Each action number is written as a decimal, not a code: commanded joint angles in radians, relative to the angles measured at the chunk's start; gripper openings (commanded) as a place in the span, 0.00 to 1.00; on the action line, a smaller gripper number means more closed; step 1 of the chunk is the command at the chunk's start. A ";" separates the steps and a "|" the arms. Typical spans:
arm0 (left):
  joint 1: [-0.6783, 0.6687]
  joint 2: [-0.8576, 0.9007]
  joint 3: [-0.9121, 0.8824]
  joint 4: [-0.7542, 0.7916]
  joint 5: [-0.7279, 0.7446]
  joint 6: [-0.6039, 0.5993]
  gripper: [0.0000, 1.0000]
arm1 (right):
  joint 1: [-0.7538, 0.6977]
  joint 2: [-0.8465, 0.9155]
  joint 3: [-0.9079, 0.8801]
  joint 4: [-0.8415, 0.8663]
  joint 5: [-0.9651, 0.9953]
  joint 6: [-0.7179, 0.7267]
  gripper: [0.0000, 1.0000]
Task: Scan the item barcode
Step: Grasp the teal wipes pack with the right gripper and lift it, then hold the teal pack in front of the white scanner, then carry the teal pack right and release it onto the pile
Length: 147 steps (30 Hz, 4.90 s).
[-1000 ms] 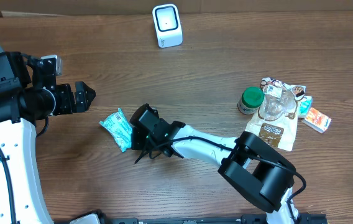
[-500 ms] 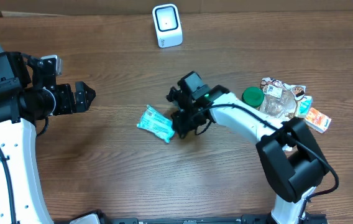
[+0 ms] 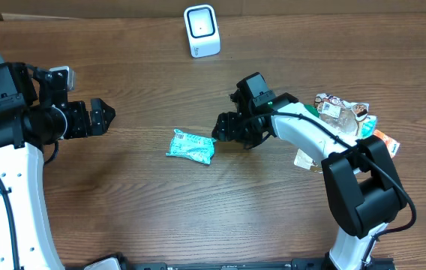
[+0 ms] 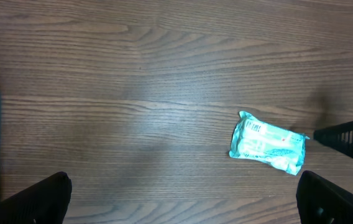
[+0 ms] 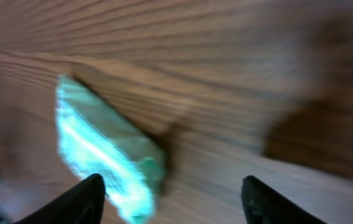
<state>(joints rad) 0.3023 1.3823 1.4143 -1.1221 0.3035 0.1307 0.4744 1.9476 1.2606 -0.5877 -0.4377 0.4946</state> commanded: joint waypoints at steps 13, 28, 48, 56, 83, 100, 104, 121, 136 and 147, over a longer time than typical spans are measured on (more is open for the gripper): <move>-0.003 -0.002 0.006 0.001 0.001 0.015 1.00 | 0.187 0.011 -0.259 0.423 0.132 0.445 0.59; -0.003 -0.002 0.006 0.001 0.001 0.014 1.00 | 0.135 0.123 -0.234 0.521 -0.018 0.359 0.08; -0.003 -0.002 0.006 0.001 0.001 0.015 1.00 | -0.217 -0.563 -0.204 0.249 -0.435 -0.080 0.04; -0.003 -0.002 0.006 0.000 0.001 0.015 1.00 | -0.219 -0.691 -0.073 -0.066 -0.349 -0.238 0.04; -0.004 -0.002 0.006 0.001 0.001 0.014 1.00 | -0.021 -0.227 0.629 -0.324 0.555 -0.288 0.04; -0.004 -0.002 0.006 0.001 0.001 0.015 1.00 | 0.025 0.383 0.626 0.949 1.058 -1.371 0.04; -0.003 -0.002 0.006 0.000 0.001 0.014 1.00 | 0.025 0.457 0.626 0.963 0.959 -1.507 0.04; -0.003 -0.002 0.006 0.001 0.001 0.014 1.00 | 0.042 0.511 0.626 0.999 0.938 -1.573 0.04; -0.003 -0.002 0.006 0.000 0.001 0.014 1.00 | 0.058 0.239 0.626 0.710 1.014 -1.233 0.04; -0.003 -0.002 0.006 0.001 0.001 0.014 1.00 | -0.013 -0.285 0.626 -0.248 0.563 -0.261 0.04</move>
<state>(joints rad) 0.3023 1.3823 1.4143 -1.1240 0.3035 0.1307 0.5133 1.7592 1.8748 -0.7158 0.2905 -0.0967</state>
